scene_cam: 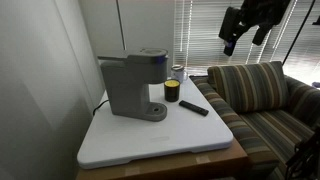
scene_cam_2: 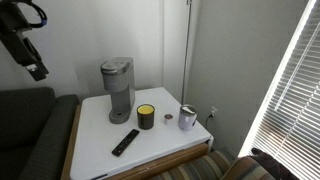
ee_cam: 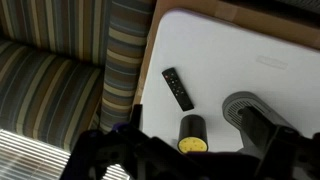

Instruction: Open the water reservoir lid on the Keurig machine

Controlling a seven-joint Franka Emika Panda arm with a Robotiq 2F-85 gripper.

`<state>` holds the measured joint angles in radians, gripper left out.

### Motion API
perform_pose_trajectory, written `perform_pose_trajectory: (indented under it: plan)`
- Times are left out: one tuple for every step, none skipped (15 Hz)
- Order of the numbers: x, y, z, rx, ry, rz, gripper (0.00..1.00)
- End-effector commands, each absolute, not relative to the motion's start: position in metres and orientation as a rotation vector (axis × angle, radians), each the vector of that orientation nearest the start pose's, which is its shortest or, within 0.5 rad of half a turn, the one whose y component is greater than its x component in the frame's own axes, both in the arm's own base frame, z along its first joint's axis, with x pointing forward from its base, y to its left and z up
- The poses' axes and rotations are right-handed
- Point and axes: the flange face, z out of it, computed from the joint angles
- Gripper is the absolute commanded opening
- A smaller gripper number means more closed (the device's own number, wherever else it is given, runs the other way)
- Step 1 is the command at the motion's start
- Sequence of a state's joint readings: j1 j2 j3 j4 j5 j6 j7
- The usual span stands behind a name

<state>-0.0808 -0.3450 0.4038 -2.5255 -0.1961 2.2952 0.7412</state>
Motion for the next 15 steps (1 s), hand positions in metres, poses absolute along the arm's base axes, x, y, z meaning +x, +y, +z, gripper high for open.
perform_pose_trajectory:
  plan:
    - [0.414,0.133,0.399,-3.29,0.513,-0.354,1.0]
    - [0.414,0.133,0.399,-3.289,0.512,-0.353,1.0]
    - [0.413,0.134,0.4,-3.286,0.508,-0.353,1.0]
    - [0.413,0.135,0.4,-3.284,0.505,-0.352,1.0]
    - [0.413,0.135,0.401,-3.283,0.504,-0.352,1.0]
    - [0.413,0.135,0.401,-3.282,0.504,-0.352,1.0]
    - [0.415,0.136,0.397,-3.283,0.501,-0.364,1.0]
    - [0.419,0.136,0.393,-3.271,0.525,-0.409,1.0]
    - [0.424,0.135,0.39,-3.232,0.56,-0.445,1.0]
    - [0.428,0.135,0.389,-3.208,0.582,-0.501,1.0]
    - [0.434,0.133,0.386,-3.175,0.621,-0.541,1.0]
    - [0.44,0.13,0.384,-3.142,0.662,-0.587,1.0]
    - [0.446,0.127,0.382,-3.114,0.701,-0.623,1.0]
    - [0.451,0.124,0.379,-3.088,0.73,-0.653,1.0]
    - [0.456,0.12,0.375,-3.075,0.76,-0.683,1.0]
